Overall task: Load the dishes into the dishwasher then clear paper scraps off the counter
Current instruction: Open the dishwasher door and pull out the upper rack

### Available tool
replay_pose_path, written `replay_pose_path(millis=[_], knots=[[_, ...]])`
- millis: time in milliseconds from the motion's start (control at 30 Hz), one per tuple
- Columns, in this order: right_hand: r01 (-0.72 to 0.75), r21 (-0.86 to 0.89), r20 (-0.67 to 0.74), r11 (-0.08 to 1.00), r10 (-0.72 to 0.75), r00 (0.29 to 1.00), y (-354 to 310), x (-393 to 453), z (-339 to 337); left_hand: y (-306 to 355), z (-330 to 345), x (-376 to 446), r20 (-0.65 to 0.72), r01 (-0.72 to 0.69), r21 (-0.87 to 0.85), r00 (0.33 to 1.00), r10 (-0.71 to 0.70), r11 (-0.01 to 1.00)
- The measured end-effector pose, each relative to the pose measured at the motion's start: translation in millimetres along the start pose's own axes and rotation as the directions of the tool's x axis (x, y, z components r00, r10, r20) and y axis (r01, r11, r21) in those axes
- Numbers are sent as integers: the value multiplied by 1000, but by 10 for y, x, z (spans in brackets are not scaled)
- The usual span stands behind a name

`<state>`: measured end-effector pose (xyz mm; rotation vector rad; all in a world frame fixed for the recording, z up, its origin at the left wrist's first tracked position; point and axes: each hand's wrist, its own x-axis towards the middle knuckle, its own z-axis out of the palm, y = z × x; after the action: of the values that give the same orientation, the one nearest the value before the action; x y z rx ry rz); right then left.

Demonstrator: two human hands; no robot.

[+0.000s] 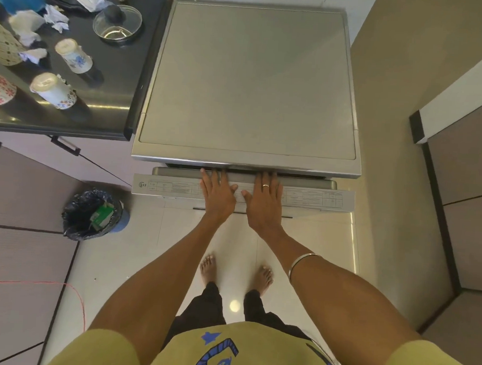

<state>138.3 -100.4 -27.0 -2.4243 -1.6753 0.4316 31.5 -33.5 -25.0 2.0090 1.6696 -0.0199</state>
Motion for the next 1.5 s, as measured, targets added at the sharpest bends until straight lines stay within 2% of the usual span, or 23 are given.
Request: replay_pose_path(millis=[167, 333, 433, 600, 933, 1133, 1300, 1500], knots=[[106, -118, 207, 987, -80, 975, 81, 222, -186, 30, -73, 50, 75, -7, 26, 997, 5, 1000], [210, -87, 349, 974, -167, 922, 212, 362, -260, -125, -148, 0, 132, -182, 253, 979, 152, 950], [221, -93, 329, 971, -180, 927, 240, 241, -207, -199, -153, -68, 176, -227, 245, 967, 186, 943], [155, -71, 311, 985, -126, 942, 224, -5, -6, -253, -101, -248, 230, -237, 233, 956, 183, 943], [34, -37, 295, 999, -21, 955, 191, -764, 417, -708, 276, -845, 216, -316, 178, 937, 276, 932], [52, -42, 300, 998, -37, 953, 212, -1327, 653, -1019, 553, -1257, 227, -374, 222, 918, 326, 900], [65, -27, 333, 997, -52, 941, 295, -1863, 918, -1212, 844, -1626, 309, -337, 212, 914, 264, 917], [66, -55, 471, 996, -33, 882, 406, -2369, 1329, -1513, 1281, -2060, 411, -289, 173, 890, 197, 942]])
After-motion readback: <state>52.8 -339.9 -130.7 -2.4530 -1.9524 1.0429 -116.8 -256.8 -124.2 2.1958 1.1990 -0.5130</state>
